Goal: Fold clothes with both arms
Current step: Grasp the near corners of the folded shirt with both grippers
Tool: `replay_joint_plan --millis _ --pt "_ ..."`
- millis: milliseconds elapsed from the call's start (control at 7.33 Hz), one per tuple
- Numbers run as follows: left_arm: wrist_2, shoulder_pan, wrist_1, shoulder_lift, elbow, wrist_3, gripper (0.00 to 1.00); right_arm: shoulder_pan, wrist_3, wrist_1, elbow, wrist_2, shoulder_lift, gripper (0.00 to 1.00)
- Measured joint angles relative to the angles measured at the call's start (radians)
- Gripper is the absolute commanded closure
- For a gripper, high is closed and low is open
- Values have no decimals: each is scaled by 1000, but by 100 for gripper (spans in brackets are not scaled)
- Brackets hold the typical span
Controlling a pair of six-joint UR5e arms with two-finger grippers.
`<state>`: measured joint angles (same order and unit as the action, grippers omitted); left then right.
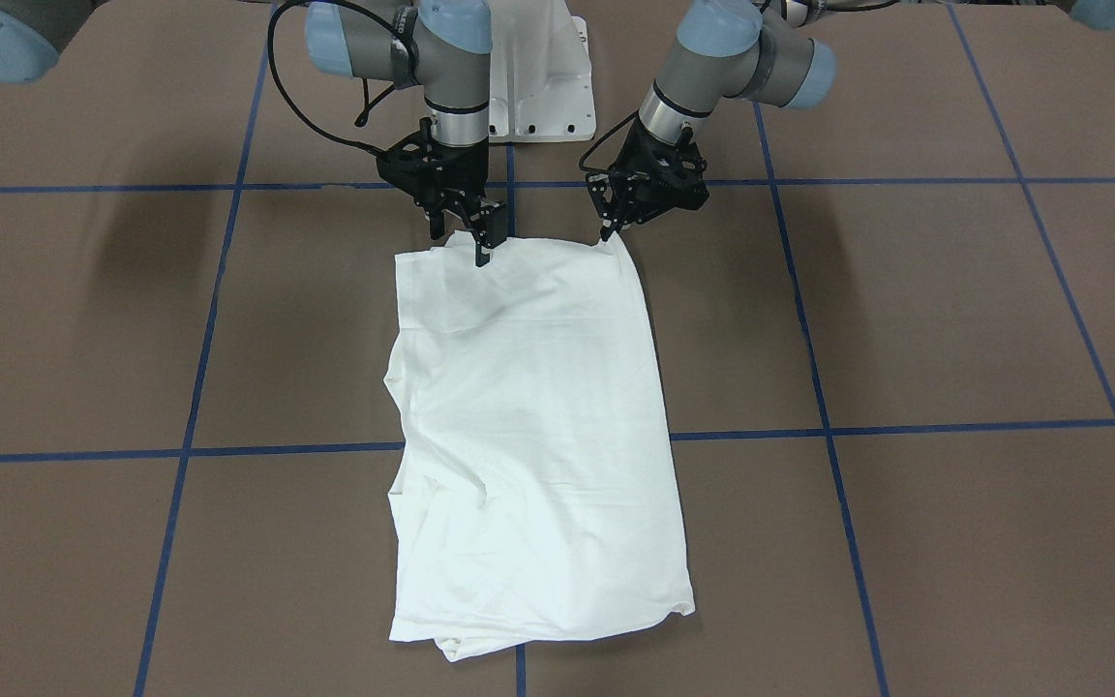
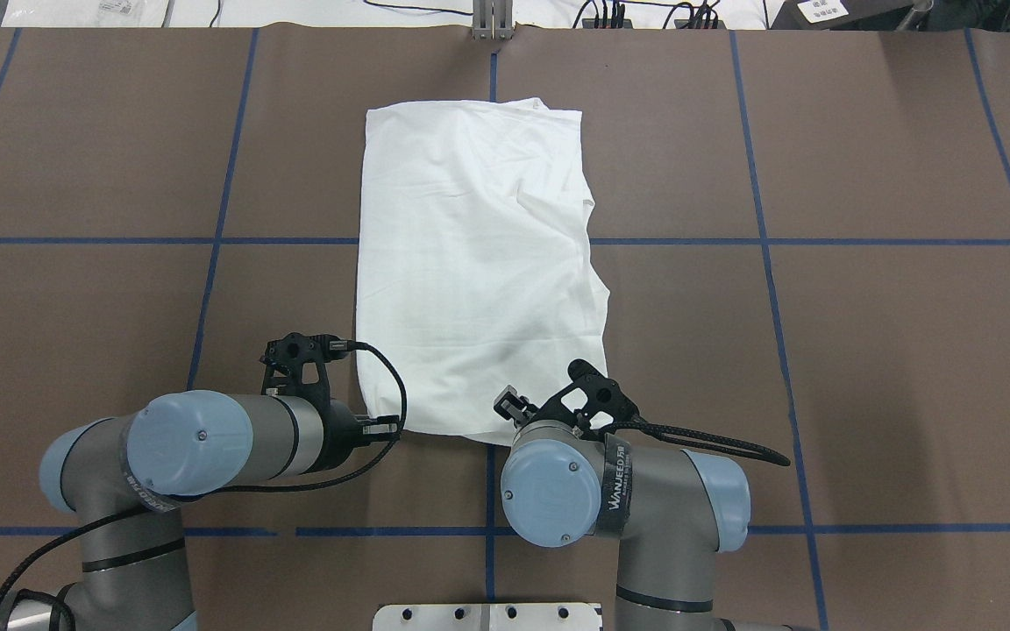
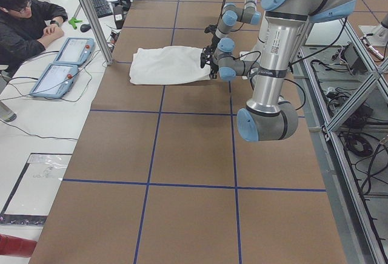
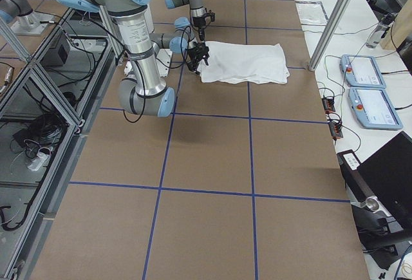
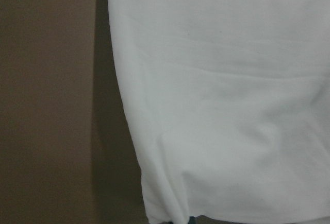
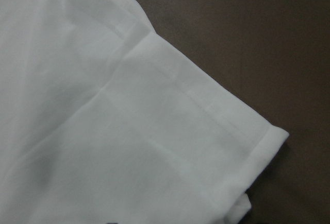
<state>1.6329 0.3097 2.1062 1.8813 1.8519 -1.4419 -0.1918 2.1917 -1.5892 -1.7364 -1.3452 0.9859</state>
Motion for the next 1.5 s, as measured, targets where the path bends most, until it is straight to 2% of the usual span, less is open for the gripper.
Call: replay_joint_plan --millis 136,273,409,1227,1364,1500 --pt "0 0 0 0 0 0 100 0 -1 0 3 0 -1 19" --pt "1 0 0 0 0 0 100 0 -1 -5 3 0 -3 47" --pt "1 0 0 0 0 0 100 0 0 -12 1 0 -7 98" --pt "3 3 -1 -1 19 2 100 -2 -13 -27 -30 0 -3 100" --pt "6 5 -16 -3 45 6 100 -7 -18 -61 -82 -2 5 100" --pt "11 5 -72 -3 104 9 100 -6 -19 -134 -174 -3 10 100"
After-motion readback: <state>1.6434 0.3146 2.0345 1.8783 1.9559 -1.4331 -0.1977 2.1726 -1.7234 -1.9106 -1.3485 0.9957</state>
